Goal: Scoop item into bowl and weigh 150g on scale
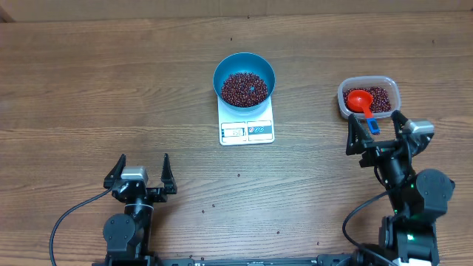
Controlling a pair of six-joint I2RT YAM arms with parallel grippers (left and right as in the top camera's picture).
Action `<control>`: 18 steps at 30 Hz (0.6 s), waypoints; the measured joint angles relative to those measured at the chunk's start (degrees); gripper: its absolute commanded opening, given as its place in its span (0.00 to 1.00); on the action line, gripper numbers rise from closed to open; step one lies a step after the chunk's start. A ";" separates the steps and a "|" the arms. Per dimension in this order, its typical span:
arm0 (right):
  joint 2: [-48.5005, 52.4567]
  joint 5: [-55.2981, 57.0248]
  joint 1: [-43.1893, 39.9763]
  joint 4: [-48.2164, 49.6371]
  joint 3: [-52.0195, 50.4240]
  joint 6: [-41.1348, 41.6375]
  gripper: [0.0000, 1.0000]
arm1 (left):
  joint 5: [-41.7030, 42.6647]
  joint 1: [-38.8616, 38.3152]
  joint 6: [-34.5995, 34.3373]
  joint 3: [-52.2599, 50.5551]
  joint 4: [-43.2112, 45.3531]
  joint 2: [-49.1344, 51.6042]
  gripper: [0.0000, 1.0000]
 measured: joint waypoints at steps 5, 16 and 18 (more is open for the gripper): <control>-3.67 1.49 0.00 -0.02 -0.02 -0.04 1.00 | 0.00 0.00 0.00 0.00 -0.02 0.02 1.00; -15.80 9.16 4.35 16.09 -18.03 -0.07 1.00 | 0.00 0.00 0.00 0.00 0.04 0.02 1.00; -18.34 10.78 5.27 12.04 -19.89 -0.02 1.00 | 0.00 0.00 0.00 0.00 -0.02 0.02 1.00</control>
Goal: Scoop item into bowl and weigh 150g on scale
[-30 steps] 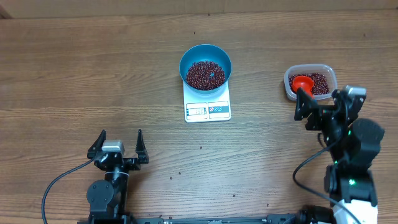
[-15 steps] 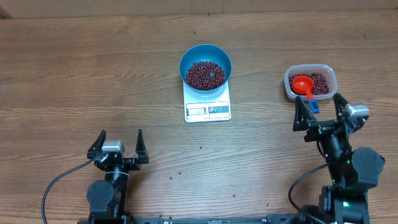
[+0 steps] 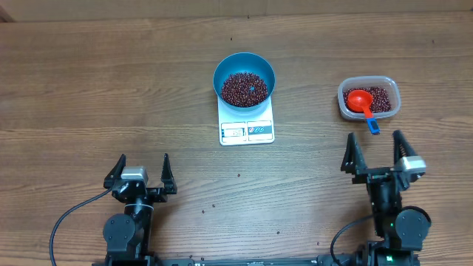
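Note:
A blue bowl (image 3: 244, 78) holding dark red beans stands on the white scale (image 3: 247, 126) at the middle of the table. To the right, a clear tub (image 3: 369, 97) of the same beans holds the red scoop (image 3: 361, 102), whose blue-tipped handle (image 3: 373, 126) hangs over the tub's near edge. My right gripper (image 3: 375, 150) is open, near the table's front and a little nearer than the handle tip, apart from it. My left gripper (image 3: 140, 167) is open at the front left with nothing between its fingers.
A few stray beans (image 3: 238, 175) lie on the wooden table in front of the scale. Both arm bases stand at the front edge.
My right gripper has drawn back from the scoop handle toward the table's front and stands lower in view. The scoop stays in the tub. The left arm has not moved.

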Controlling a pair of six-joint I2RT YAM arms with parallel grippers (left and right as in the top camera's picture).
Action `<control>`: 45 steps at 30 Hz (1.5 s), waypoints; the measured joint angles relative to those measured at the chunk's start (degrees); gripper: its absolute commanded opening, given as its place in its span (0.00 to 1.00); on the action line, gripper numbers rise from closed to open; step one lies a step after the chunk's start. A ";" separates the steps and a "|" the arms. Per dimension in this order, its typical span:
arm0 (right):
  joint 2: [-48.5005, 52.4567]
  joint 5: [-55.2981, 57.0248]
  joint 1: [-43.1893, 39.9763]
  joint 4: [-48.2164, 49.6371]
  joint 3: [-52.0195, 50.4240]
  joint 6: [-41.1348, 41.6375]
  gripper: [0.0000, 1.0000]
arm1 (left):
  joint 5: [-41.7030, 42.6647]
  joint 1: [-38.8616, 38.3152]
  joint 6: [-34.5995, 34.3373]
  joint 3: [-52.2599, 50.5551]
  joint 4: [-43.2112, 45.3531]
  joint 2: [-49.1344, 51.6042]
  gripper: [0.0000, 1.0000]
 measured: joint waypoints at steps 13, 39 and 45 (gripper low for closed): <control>-9.55 10.25 3.54 -15.87 0.02 0.02 1.00 | 0.00 0.00 0.02 0.00 0.00 0.00 1.00; -12.66 10.47 3.52 -22.75 0.02 -0.92 1.00 | 0.00 0.00 0.02 0.00 0.00 0.00 1.00; -12.66 10.47 3.52 -22.73 0.02 -0.90 1.00 | 0.00 0.00 0.02 0.00 0.00 0.00 1.00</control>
